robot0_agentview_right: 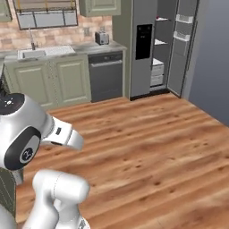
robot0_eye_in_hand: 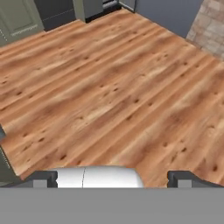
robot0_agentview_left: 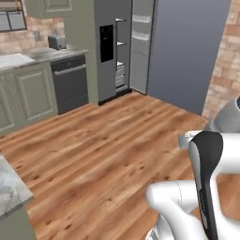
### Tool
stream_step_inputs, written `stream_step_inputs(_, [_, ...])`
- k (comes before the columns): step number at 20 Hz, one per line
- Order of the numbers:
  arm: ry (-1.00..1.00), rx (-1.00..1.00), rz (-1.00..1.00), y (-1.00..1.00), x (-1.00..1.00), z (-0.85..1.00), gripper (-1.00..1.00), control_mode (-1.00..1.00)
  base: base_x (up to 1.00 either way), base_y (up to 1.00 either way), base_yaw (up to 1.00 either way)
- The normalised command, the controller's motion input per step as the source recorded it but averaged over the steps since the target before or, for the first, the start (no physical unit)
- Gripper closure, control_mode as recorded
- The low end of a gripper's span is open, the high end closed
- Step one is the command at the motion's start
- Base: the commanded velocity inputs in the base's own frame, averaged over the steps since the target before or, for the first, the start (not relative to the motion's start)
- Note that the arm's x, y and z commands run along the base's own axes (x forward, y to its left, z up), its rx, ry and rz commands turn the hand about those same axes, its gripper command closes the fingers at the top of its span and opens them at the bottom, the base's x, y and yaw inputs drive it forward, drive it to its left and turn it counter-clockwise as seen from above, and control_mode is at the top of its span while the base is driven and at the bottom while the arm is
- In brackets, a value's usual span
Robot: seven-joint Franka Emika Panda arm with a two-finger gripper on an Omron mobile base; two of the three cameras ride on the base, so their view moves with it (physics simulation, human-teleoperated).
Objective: Place the cold items (bell pepper and tangerine) from the fridge in one tupperware on the dining counter. Place the warm items (kebab skewer and hot dog) in the stove area in another tupperware.
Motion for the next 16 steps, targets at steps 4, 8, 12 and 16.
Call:
stream_step_inputs(4, [0.00, 0.00, 0.00, 0.00, 0.00, 0.00, -1.00, 1.00, 1.00, -0.42, 0.21])
stream_step_inputs(8, [0.00, 0.00, 0.00, 0.00, 0.00, 0.00, -1.00, 1.00, 1.00, -0.49, 0.15])
stream_step_inputs(12, [0.00, 0.00, 0.00, 0.00, 0.00, 0.00, -1.00, 1.00, 1.00, -0.52, 0.15])
stream_step_inputs(16, [0.00, 0.00, 0.00, 0.00, 0.00, 0.00, -1.00, 1.00, 1.00, -0.50, 0.16])
